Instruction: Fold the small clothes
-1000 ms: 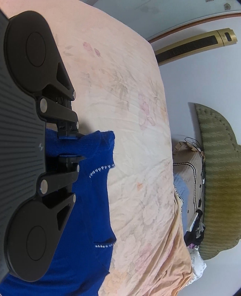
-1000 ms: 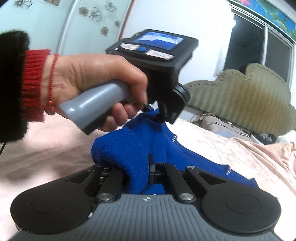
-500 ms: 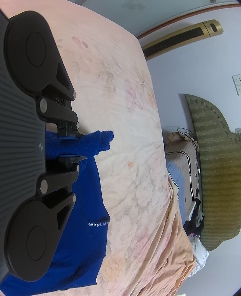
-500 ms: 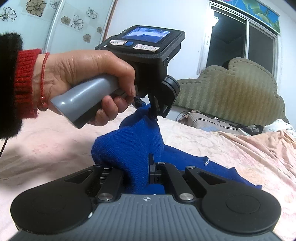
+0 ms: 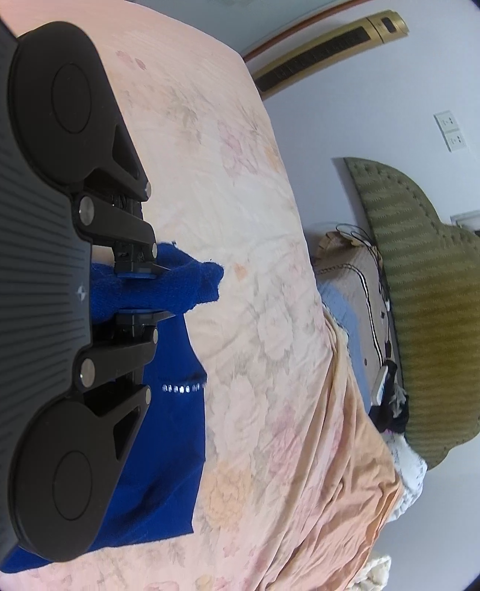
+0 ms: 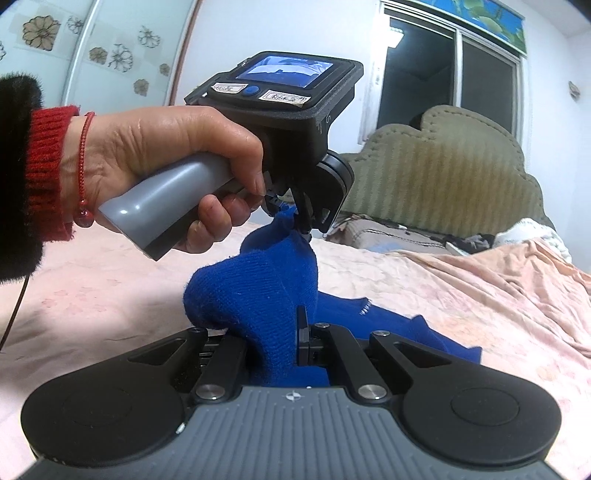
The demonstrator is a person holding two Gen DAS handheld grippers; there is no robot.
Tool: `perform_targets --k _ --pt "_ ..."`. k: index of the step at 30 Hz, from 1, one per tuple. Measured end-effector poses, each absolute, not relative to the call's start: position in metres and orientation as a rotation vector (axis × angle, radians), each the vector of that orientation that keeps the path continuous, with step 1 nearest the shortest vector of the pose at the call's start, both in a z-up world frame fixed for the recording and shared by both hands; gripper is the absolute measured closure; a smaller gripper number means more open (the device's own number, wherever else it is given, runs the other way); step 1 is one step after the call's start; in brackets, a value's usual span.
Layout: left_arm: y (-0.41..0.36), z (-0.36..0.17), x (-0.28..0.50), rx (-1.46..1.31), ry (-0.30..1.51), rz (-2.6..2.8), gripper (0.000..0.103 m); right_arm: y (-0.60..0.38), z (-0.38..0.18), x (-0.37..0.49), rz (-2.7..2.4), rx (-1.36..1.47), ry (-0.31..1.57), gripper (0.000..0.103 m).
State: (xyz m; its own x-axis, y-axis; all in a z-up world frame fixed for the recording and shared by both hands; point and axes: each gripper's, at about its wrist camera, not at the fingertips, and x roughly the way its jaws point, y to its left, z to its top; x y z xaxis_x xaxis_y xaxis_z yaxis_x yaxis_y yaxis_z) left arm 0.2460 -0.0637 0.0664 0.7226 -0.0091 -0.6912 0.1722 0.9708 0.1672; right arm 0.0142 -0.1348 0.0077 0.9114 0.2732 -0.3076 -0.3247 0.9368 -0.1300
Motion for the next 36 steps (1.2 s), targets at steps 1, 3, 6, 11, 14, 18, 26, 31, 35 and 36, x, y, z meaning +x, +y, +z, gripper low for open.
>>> perform_targets --k 1,3,6,11,14,18,26,31,35,36 --pt "-0.068 0.066 0.246 0.231 0.759 -0.105 0.09 -0.139 0.007 0.014 0.304 -0.174 0.294 0.099" --pt "-0.077 0.064 0.246 0.238 0.762 -0.112 0.09 -0.144 0.005 0.014 0.295 -0.162 0.3 0.099" --pt "-0.09 0.063 0.247 0.25 0.761 -0.123 0.09 -0.153 0.003 0.014 0.282 -0.145 0.307 0.099" --pt "-0.112 0.059 0.247 0.274 0.76 -0.137 0.09 -0.168 -0.001 0.017 0.261 -0.106 0.325 0.099" --pt "-0.124 0.055 0.248 0.286 0.759 -0.147 0.09 -0.177 -0.004 0.019 0.252 -0.078 0.338 0.099" --pt "-0.141 0.049 0.248 0.31 0.752 -0.154 0.09 -0.187 -0.009 0.021 0.24 -0.058 0.349 0.099" --pt "-0.168 0.039 0.248 0.335 0.756 -0.183 0.09 -0.208 -0.019 0.025 0.223 0.015 0.388 0.099" --pt "-0.181 0.033 0.25 0.339 0.767 -0.2 0.09 -0.22 -0.025 0.03 0.218 0.073 0.422 0.099" --pt "-0.191 0.027 0.251 0.348 0.773 -0.212 0.091 -0.227 -0.03 0.031 0.212 0.103 0.436 0.099" --pt "-0.194 0.026 0.251 0.348 0.774 -0.215 0.092 -0.228 -0.03 0.031 0.211 0.103 0.436 0.099"
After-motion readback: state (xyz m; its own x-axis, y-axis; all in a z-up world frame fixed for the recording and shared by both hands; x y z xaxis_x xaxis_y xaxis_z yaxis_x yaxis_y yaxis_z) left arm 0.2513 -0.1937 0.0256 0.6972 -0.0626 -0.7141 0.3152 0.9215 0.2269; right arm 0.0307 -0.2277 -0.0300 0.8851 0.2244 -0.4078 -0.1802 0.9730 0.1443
